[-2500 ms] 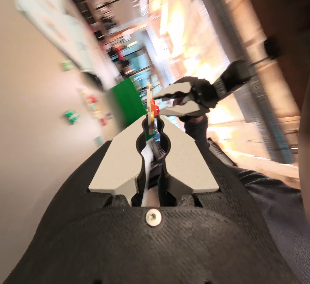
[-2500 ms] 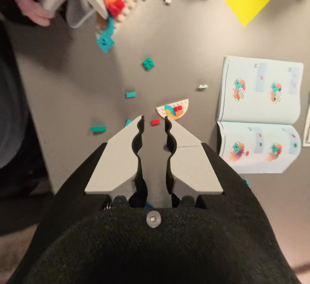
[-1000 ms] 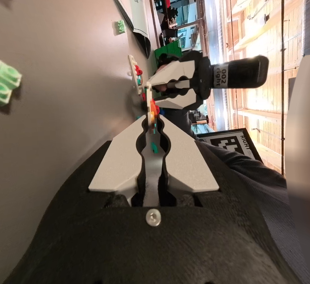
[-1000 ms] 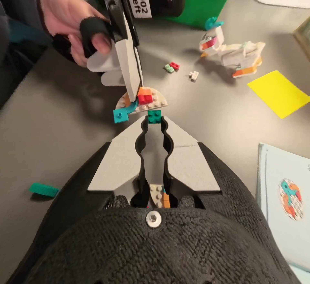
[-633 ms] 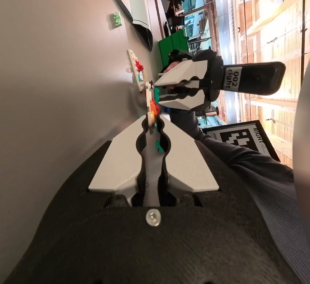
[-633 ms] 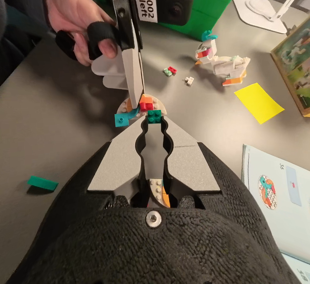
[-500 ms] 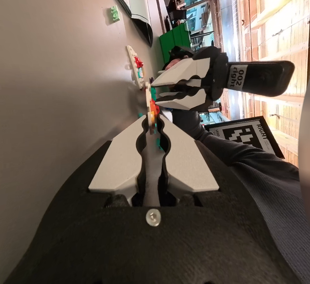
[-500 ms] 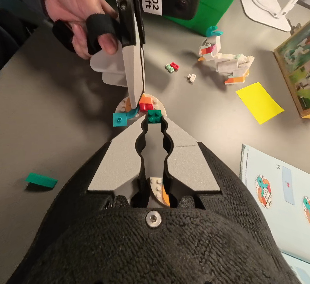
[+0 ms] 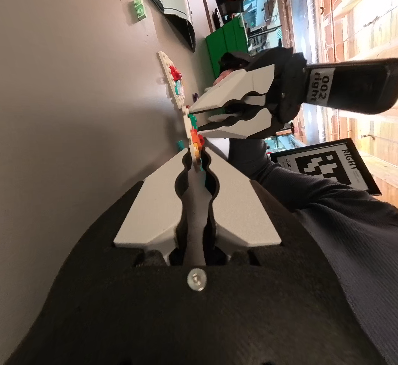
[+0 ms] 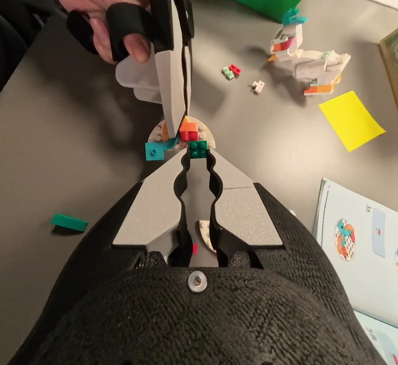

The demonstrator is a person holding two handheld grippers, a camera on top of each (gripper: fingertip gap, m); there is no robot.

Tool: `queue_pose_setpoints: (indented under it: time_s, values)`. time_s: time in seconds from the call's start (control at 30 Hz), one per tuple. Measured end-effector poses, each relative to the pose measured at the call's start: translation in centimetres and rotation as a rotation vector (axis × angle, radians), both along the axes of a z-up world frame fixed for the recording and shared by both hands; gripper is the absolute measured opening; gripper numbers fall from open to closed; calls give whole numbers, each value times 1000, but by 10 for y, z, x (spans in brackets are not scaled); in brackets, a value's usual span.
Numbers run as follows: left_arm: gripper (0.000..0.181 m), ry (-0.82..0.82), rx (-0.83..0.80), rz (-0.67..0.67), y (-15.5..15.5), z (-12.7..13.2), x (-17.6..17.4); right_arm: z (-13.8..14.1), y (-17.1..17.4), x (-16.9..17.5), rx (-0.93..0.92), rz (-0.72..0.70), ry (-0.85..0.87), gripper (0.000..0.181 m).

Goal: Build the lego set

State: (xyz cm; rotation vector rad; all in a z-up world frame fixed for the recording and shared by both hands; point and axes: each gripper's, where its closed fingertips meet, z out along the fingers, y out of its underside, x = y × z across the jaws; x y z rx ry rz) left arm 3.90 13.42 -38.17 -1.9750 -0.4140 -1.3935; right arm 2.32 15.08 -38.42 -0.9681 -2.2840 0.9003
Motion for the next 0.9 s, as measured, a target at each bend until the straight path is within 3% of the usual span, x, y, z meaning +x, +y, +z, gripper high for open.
queue_pose_setpoints:
  time_s: [0.37, 0.53, 0.63, 0.73, 0.9]
  values:
    - [7, 210, 35, 18, 0, -5, 1, -5, 1, 0, 90, -52, -38, 13]
    - [8, 541, 163, 47, 3, 5, -8, 11, 5, -9, 158, -90, 181, 12]
    - [7, 784, 291, 59, 6, 18, -11, 27, 12, -13, 307, -147, 369, 12]
    - [7, 912, 353, 64, 9, 27, -6, 35, 14, -12, 450, -172, 472, 10]
    - [7, 965, 340, 151, 16, 30, -22, 51, 17, -6, 470, -247, 583, 0]
